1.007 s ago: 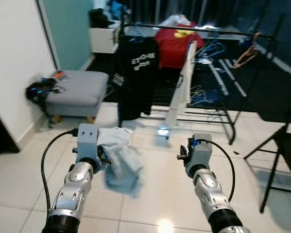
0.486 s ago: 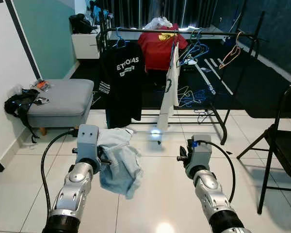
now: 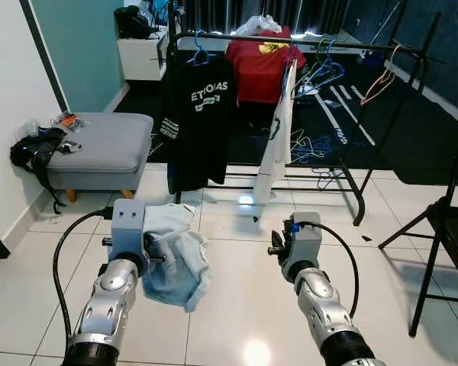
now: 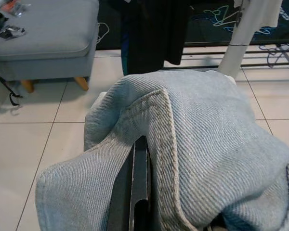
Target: Hang hanger
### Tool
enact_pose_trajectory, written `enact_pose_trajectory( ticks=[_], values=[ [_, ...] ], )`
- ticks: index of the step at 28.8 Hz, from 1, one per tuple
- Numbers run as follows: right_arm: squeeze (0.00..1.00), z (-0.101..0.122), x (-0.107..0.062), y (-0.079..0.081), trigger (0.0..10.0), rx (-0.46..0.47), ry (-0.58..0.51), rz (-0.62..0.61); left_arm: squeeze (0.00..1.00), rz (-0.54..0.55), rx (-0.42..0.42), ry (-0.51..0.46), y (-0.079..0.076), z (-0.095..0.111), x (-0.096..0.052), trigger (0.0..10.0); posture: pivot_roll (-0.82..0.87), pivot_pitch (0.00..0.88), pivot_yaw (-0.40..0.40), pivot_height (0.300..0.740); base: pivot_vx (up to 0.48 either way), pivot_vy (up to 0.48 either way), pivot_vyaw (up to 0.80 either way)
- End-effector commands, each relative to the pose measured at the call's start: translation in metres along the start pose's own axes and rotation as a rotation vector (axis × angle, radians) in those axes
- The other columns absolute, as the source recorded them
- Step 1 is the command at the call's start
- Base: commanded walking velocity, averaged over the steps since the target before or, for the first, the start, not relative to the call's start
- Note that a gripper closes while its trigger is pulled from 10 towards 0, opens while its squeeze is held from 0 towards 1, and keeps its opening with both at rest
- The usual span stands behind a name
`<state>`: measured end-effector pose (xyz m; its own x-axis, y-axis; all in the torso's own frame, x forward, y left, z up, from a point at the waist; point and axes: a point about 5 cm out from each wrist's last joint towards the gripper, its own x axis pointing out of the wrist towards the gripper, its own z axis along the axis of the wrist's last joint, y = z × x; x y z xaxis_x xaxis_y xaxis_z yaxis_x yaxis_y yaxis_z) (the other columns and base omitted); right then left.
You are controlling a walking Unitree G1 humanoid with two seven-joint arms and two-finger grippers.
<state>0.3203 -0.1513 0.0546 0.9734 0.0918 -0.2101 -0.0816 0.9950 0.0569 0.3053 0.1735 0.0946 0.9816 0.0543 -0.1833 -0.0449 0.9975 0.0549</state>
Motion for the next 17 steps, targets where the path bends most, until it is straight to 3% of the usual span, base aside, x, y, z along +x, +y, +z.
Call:
enact_pose_trajectory(
  ticks=[1, 17],
  values=[
    [0.00, -0.0023, -0.0006, 0.0018, 10.0, -0.011, 0.015, 0.008, 0.00, -0.003, 0.011, -0.029, 0.0017, 0.0046, -0.0005, 10.0, 0.05, 0.000, -0.012, 0.740, 0.000, 0.000, 0.00],
    [0.00, -0.0027, -0.0010, 0.0037, 10.0, -0.005, 0.013, 0.008, 0.00, 0.001, -0.016, -0.045, 0.0011, 0.0074, -0.0012, 10.0, 0.05, 0.000, -0.007, 0.740, 0.000, 0.000, 0.00]
  ],
)
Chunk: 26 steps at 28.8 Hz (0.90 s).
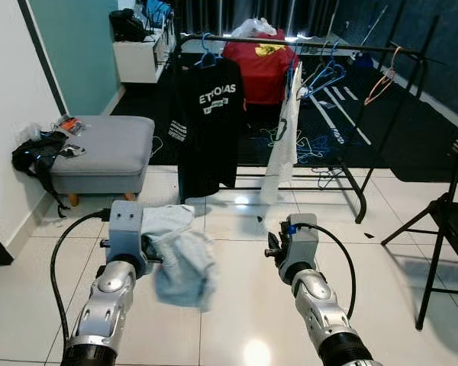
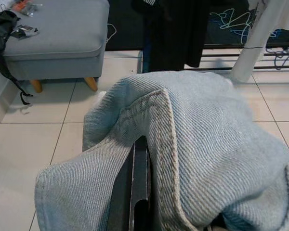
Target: Hang hanger
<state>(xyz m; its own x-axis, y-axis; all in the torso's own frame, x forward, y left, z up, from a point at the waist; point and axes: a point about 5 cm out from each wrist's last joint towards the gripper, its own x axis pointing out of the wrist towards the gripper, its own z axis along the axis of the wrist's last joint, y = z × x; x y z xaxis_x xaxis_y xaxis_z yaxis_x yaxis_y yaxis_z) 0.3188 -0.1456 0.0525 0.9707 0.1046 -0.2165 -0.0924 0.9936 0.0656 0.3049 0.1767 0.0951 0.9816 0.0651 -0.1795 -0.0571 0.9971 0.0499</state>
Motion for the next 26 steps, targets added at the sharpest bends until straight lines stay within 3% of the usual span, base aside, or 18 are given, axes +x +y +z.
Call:
enact_pose_trajectory(
  ticks=[1, 9, 10, 12, 14, 15, 18, 22, 26],
  values=[
    [0.00, 0.000, 0.000, -0.002, 10.0, -0.011, 0.006, -0.005, 0.00, -0.010, -0.009, -0.042, -0.002, 0.007, -0.001, 10.0, 0.05, 0.000, -0.007, 0.740, 0.000, 0.000, 0.00],
    [0.00, 0.009, 0.001, 0.005, 10.0, -0.048, -0.046, 0.065, 0.00, 0.002, -0.033, -0.034, -0.001, 0.006, -0.002, 10.0, 0.05, 0.000, -0.023, 0.740, 0.000, 0.000, 0.00],
    [0.00, 0.021, 0.000, 0.021, 10.0, -0.103, -0.123, 0.194, 0.00, 0.014, -0.041, -0.030, 0.002, 0.005, -0.002, 10.0, 0.04, 0.000, -0.032, 0.740, 0.000, 0.000, 0.00],
    [0.00, 0.021, 0.000, 0.021, 10.0, -0.103, -0.123, 0.194, 0.00, 0.014, -0.041, -0.030, 0.002, 0.005, -0.002, 10.0, 0.04, 0.000, -0.032, 0.740, 0.000, 0.000, 0.00],
    [0.00, 0.031, -0.004, 0.039, 10.0, -0.208, -0.192, 0.361, 0.00, 0.026, -0.021, -0.025, 0.005, 0.004, -0.002, 10.0, 0.05, 0.000, -0.038, 0.740, 0.000, 0.000, 0.00],
    [0.00, 0.031, -0.004, 0.039, 10.0, -0.208, -0.192, 0.361, 0.00, 0.026, -0.021, -0.025, 0.005, 0.004, -0.002, 10.0, 0.05, 0.000, -0.038, 0.740, 0.000, 0.000, 0.00],
    [0.00, 0.026, -0.010, 0.058, 10.0, -0.350, -0.166, 0.578, 0.00, -0.008, -0.023, -0.056, 0.004, 0.014, 0.000, 10.0, 0.06, 0.000, -0.049, 0.740, 0.000, 0.000, 0.00],
    [0.00, 0.025, -0.011, 0.060, 10.0, -0.370, -0.154, 0.608, 0.00, -0.032, -0.034, -0.086, 0.002, 0.019, -0.001, 10.0, 0.06, 0.000, -0.051, 0.740, 0.000, 0.000, 0.00],
    [0.00, 0.028, -0.005, 0.059, 10.0, -0.324, -0.152, 0.570, 0.00, -0.102, -0.071, -0.195, -0.001, 0.035, -0.003, 10.0, 0.06, 0.000, -0.038, 0.740, 0.000, 0.000, 0.00]
  ],
)
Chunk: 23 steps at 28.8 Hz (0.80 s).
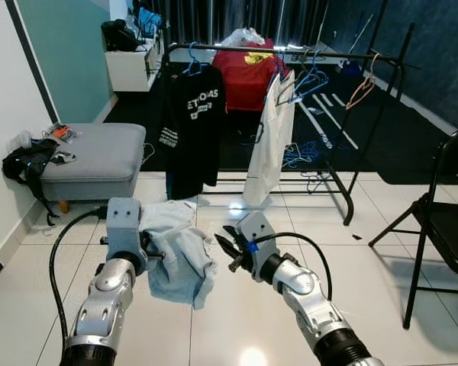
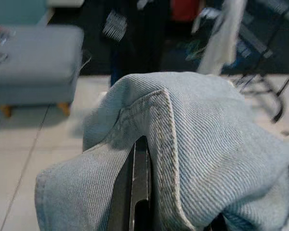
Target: Hang hanger
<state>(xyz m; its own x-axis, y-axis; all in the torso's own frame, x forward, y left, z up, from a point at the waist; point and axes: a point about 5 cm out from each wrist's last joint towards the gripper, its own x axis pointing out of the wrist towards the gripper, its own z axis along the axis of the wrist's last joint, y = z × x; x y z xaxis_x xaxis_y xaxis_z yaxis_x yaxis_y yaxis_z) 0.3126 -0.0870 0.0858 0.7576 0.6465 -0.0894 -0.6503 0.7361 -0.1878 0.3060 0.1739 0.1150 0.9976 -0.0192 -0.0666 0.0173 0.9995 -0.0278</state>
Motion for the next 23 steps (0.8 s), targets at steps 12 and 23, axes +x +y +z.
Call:
enact_pose_trajectory(
  ticks=[12, 23],
  values=[
    [1.00, 0.019, -0.013, -0.036, 10.0, 0.345, -0.188, -0.184, 0.00, -0.207, -0.003, -0.242, 0.002, 0.042, 0.000, 10.0, 0.05, 0.000, -0.009, 0.740, 0.000, 0.000, 0.00],
    [1.00, 0.042, -0.011, -0.031, 10.0, 0.399, -0.233, 0.049, 0.00, -0.335, 0.160, -0.323, -0.010, 0.054, -0.001, 10.0, 0.05, 0.000, -0.011, 0.740, 0.000, 0.000, 0.00]
  ],
)
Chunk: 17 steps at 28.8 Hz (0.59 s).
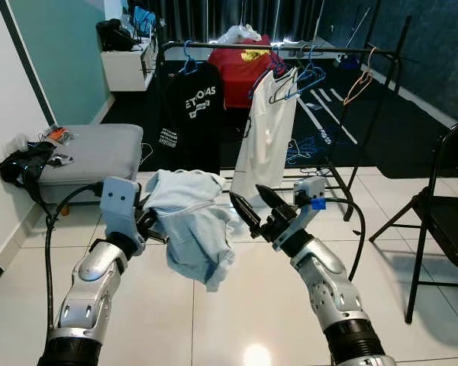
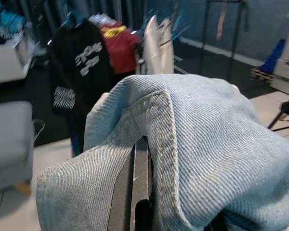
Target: Hang hanger
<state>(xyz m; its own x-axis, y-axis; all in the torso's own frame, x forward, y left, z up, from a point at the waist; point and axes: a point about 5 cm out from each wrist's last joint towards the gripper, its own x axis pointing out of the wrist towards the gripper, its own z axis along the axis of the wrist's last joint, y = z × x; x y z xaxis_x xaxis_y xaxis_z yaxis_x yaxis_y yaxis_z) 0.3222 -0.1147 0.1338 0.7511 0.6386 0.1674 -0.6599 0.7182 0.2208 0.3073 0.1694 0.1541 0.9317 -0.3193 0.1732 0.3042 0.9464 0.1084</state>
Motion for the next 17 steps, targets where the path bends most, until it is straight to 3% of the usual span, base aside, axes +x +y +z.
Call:
enact_pose_trajectory(
  ticks=[1, 3, 4, 9, 10, 12, 13, 14, 15, 16, 17],
  values=[
    [1.00, -0.006, 0.006, 0.007, 10.0, -0.062, 0.090, 0.073, 0.00, -0.080, 0.075, -0.077, -0.008, 0.017, 0.005, 10.0, 0.05, 0.000, -0.014, 0.740, 0.000, 0.000, 0.00],
    [1.00, -0.009, 0.007, 0.009, 10.0, -0.100, 0.125, 0.093, 0.00, -0.109, 0.092, -0.081, -0.012, 0.018, 0.005, 10.0, 0.05, 0.000, -0.014, 0.740, 0.000, 0.000, 0.00],
    [1.00, -0.016, 0.008, 0.010, 10.0, -0.224, 0.207, 0.121, 0.00, -0.155, 0.101, -0.089, -0.019, 0.021, 0.005, 10.0, 0.06, 0.000, -0.017, 0.740, 0.000, 0.000, 0.00],
    [1.00, -0.020, 0.010, 0.010, 10.0, -0.341, 0.256, 0.150, 0.00, -0.188, 0.090, -0.095, -0.023, 0.023, 0.006, 10.0, 0.06, 0.000, -0.016, 0.740, 0.000, 0.000, 0.00],
    [0.31, -0.020, 0.011, 0.011, 10.0, -0.419, 0.272, 0.172, 0.00, -0.212, 0.092, -0.099, -0.026, 0.025, 0.007, 10.0, 0.06, 0.000, -0.015, 0.740, 0.000, 0.000, 0.00],
    [0.31, -0.020, 0.011, 0.011, 10.0, -0.419, 0.272, 0.172, 0.00, -0.212, 0.092, -0.099, -0.026, 0.025, 0.007, 10.0, 0.06, 0.000, -0.015, 0.740, 0.000, 0.000, 0.00],
    [0.00, -0.019, 0.013, 0.013, 10.0, -0.482, 0.274, 0.189, 0.00, -0.230, 0.091, -0.099, -0.029, 0.025, 0.008, 10.0, 0.06, 0.000, -0.016, 0.740, 0.000, 0.000, 0.00],
    [0.00, -0.019, 0.013, 0.013, 10.0, -0.482, 0.274, 0.189, 0.00, -0.230, 0.091, -0.099, -0.029, 0.025, 0.008, 10.0, 0.06, 0.000, -0.016, 0.740, 0.000, 0.000, 0.00],
    [0.00, -0.017, 0.015, 0.016, 10.0, -0.559, 0.266, 0.212, 0.00, -0.245, 0.094, -0.100, -0.032, 0.026, 0.008, 10.0, 0.06, 0.000, -0.018, 0.740, 0.000, 0.000, 0.00],
    [0.00, -0.017, 0.015, 0.016, 10.0, -0.559, 0.266, 0.212, 0.00, -0.245, 0.094, -0.100, -0.032, 0.026, 0.008, 10.0, 0.06, 0.000, -0.018, 0.740, 0.000, 0.000, 0.00],
    [0.00, -0.015, 0.017, 0.018, 10.0, -0.616, 0.259, 0.226, 0.00, -0.254, 0.094, -0.102, -0.034, 0.026, 0.009, 10.0, 0.06, 0.000, -0.020, 0.740, 0.000, 0.000, 0.00]
  ],
)
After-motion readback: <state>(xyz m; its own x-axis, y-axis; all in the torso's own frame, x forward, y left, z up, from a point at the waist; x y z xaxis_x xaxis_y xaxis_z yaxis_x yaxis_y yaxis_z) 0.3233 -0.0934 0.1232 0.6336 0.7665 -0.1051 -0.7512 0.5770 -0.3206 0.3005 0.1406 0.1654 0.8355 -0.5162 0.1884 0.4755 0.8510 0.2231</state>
